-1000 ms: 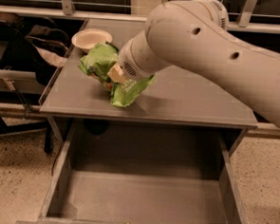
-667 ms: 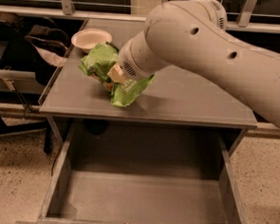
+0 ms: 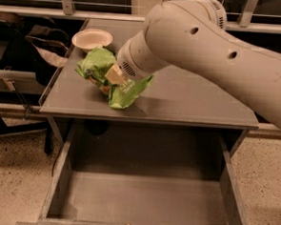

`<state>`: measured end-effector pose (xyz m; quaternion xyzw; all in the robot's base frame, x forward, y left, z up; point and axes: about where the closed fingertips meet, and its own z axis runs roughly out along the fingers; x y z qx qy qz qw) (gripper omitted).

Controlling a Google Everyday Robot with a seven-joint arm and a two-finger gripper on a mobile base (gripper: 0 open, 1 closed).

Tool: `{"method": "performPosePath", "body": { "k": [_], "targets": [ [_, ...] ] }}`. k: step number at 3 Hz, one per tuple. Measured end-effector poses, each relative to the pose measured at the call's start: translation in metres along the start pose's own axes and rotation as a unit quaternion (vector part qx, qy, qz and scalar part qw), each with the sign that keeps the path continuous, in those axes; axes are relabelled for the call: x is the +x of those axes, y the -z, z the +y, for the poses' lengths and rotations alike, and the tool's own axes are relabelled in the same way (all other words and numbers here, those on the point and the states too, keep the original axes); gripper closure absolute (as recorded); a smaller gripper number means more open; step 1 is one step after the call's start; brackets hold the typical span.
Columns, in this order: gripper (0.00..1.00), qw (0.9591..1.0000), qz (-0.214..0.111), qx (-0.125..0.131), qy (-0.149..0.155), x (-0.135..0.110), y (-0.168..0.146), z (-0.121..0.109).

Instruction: Pick green rice chip bag from top drawer and place on counter

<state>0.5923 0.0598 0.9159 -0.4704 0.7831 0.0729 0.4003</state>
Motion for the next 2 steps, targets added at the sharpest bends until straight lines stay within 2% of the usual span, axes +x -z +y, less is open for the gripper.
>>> {"method": "performPosePath", "body": {
  "k": [1, 2],
  "targets": [
    [0.06, 1.0, 0.0, 0.0, 0.0, 0.0, 0.0, 0.0],
    [0.0, 1.0, 0.0, 0.0, 0.0, -0.0001, 0.0001, 0.0]
  ]
}}
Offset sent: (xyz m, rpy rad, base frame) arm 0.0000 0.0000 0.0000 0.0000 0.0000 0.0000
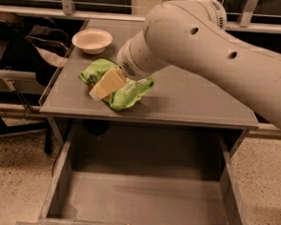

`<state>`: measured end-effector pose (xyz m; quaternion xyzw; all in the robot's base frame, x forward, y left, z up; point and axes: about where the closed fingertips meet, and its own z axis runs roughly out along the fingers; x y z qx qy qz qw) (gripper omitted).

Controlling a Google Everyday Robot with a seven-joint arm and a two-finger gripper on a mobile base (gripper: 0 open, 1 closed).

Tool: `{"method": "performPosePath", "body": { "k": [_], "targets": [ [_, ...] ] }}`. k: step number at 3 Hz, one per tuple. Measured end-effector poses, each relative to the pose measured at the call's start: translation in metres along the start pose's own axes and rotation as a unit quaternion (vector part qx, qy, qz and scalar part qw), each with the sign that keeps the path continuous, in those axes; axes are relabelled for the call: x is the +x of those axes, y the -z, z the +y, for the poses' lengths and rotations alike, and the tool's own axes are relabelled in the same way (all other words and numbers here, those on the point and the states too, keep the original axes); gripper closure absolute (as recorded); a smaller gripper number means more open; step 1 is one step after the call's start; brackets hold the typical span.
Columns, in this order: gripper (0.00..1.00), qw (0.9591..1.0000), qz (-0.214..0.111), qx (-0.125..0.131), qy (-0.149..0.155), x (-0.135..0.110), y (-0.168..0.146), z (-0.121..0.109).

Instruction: Pick green rice chip bag from top drawer and place on counter

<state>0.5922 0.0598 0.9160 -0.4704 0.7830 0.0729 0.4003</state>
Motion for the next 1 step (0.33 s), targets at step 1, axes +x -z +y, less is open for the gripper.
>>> {"method": "performPosePath", "body": {
  "k": [1],
  "targets": [
    [0.0, 1.0, 0.0, 0.0, 0.0, 0.0, 0.0, 0.0]
  ]
}}
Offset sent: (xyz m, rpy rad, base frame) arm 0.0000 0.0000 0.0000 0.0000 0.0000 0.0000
